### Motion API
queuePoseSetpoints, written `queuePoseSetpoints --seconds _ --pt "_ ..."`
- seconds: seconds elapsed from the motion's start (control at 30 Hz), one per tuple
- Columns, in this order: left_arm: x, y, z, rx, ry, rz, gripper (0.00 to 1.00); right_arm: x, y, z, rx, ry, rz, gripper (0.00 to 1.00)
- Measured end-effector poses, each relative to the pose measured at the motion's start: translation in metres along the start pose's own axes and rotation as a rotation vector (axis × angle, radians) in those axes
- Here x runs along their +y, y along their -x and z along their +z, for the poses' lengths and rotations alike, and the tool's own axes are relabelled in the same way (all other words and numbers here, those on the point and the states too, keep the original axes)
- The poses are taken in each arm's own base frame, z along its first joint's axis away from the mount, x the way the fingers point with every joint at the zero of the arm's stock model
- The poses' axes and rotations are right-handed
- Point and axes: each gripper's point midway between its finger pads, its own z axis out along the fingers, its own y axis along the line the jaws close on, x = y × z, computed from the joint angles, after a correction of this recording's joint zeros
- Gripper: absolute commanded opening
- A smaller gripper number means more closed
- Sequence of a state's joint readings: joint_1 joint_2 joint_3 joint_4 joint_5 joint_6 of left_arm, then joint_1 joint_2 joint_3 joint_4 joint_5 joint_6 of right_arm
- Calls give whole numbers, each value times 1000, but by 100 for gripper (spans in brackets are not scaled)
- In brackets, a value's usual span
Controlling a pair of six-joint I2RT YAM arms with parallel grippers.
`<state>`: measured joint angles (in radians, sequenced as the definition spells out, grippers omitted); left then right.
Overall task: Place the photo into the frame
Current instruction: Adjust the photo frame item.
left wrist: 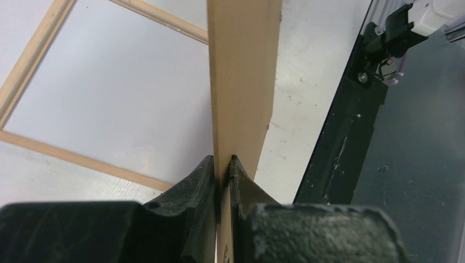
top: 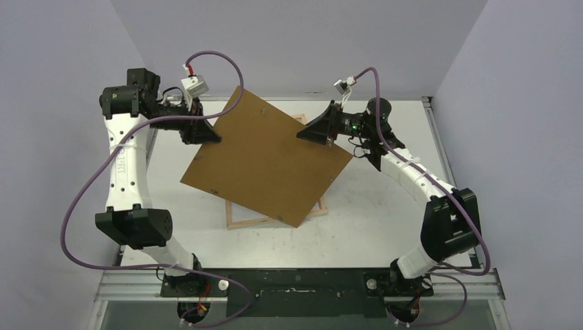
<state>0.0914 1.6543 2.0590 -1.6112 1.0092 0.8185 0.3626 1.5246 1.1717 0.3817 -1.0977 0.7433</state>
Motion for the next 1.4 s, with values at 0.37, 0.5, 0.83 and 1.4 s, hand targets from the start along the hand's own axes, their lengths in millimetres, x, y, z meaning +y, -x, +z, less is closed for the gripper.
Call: queuePoseSetpoints --seconds 0.37,0.5,0.83,1.4 --pt "-26 29 -7 -104 -58 -82 0 -48 40 -92 -300 -108 122 91" --pt "-34 40 -10 -151 -78 -93 0 -46 47 -125 -405 -277 90 90" --pt "-33 65 -6 -362 -61 -196 0 -41 -45 -149 -391 -441 191 91" --pt "-30 140 -56 -675 19 -261 0 0 -84 -115 -321 -251 203 91"
